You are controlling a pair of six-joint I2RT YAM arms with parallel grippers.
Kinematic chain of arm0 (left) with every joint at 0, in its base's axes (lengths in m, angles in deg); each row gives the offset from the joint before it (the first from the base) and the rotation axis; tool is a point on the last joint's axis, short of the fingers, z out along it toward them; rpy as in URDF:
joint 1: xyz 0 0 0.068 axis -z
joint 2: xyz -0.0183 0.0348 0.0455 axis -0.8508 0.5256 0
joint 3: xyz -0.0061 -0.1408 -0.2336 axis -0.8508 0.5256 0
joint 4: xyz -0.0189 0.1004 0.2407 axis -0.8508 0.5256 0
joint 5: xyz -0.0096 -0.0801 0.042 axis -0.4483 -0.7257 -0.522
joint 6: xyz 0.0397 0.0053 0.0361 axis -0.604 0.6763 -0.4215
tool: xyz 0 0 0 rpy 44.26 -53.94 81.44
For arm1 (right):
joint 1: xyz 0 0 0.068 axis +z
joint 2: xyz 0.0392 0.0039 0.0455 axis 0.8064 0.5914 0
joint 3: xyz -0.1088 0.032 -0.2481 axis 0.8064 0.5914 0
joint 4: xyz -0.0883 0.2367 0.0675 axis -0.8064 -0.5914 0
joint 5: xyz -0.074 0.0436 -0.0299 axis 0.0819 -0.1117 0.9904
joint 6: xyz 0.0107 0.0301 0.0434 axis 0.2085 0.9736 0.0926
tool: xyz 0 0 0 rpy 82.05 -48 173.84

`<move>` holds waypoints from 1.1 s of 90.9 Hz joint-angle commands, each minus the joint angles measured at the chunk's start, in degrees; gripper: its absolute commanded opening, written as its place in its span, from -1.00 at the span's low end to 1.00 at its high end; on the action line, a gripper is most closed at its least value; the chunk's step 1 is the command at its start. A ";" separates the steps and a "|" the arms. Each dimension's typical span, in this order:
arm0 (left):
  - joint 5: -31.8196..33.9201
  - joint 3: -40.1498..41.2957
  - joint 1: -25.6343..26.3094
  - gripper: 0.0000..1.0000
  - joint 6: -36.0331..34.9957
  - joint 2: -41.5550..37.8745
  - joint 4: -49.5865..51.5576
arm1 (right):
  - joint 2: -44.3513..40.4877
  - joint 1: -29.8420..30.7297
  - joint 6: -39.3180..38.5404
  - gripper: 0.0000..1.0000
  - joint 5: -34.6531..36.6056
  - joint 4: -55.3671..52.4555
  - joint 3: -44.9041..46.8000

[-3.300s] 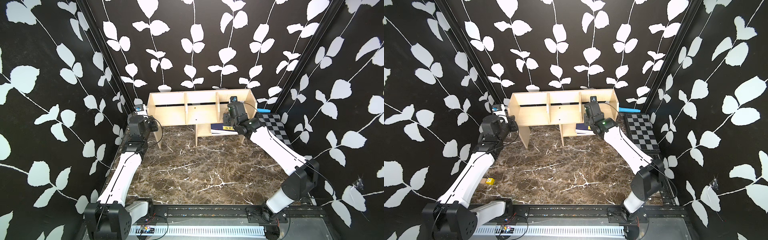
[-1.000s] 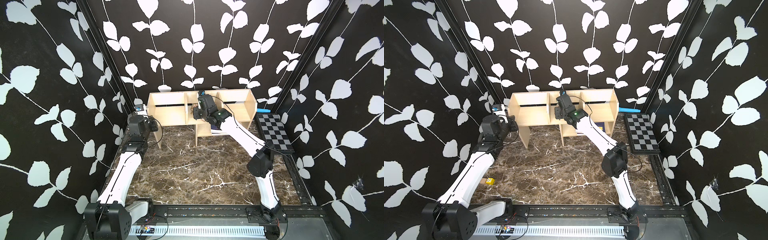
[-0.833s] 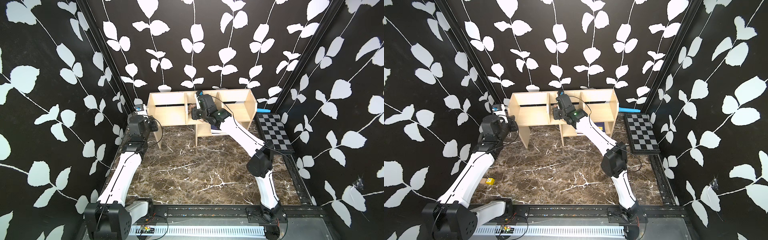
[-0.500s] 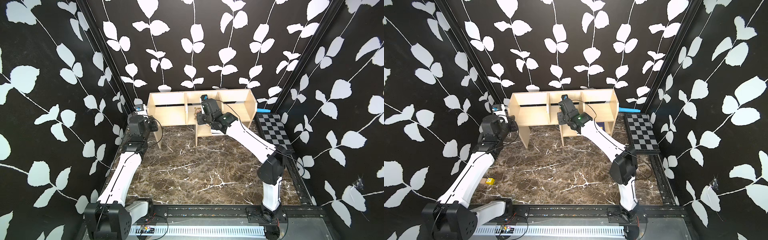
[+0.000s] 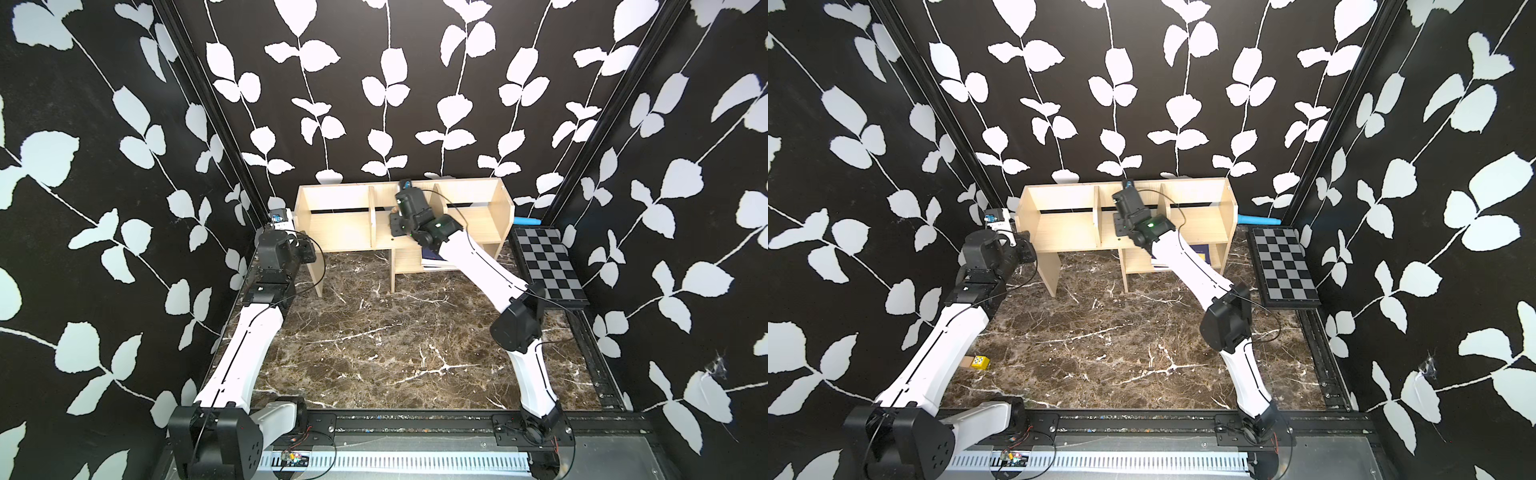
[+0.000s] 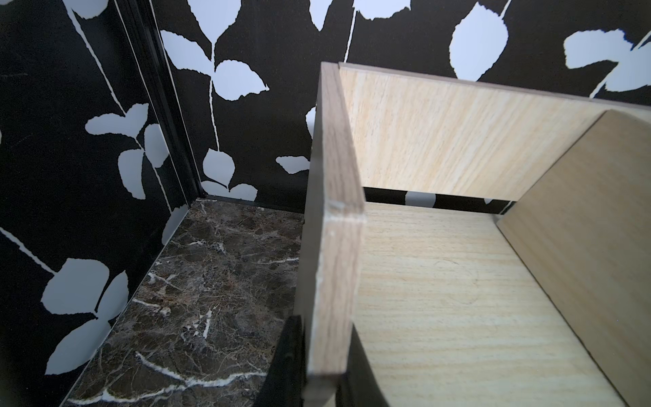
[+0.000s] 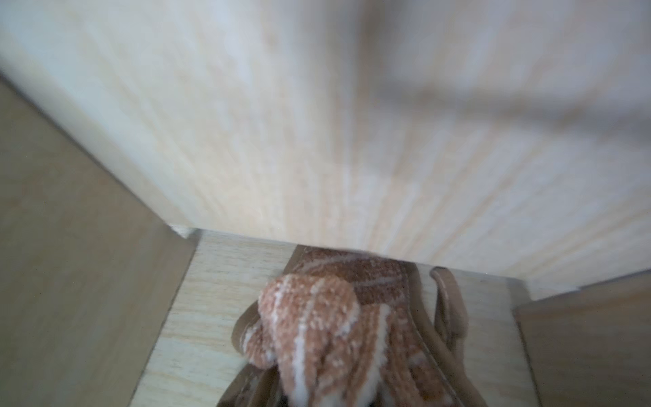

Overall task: Wipe the bookshelf clean with a cloth
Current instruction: Wipe the dust from the shelf.

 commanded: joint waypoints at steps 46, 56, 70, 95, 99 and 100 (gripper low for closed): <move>-4.08 -0.14 -0.16 -1.00 9.04 0.62 3.42 | -2.65 2.80 -0.94 -1.00 1.64 0.65 2.55; -3.83 -0.14 -0.16 -1.00 8.84 0.30 3.52 | 2.66 0.37 -0.44 -1.00 2.74 -4.79 -7.54; -3.64 -0.18 -0.23 -1.00 8.70 0.20 3.60 | 0.47 -0.67 -0.91 -1.00 6.76 -6.58 -4.27; -3.80 -0.13 -0.12 -1.00 9.01 0.19 3.52 | -17.63 0.65 2.02 -1.00 6.27 9.01 27.07; -3.79 -0.12 -0.15 -1.00 9.06 0.11 3.47 | -18.38 1.50 1.32 -1.00 5.07 10.45 28.55; -3.72 -0.12 -0.16 -1.00 9.08 0.10 3.45 | -18.42 1.84 1.01 -1.00 4.94 10.55 28.60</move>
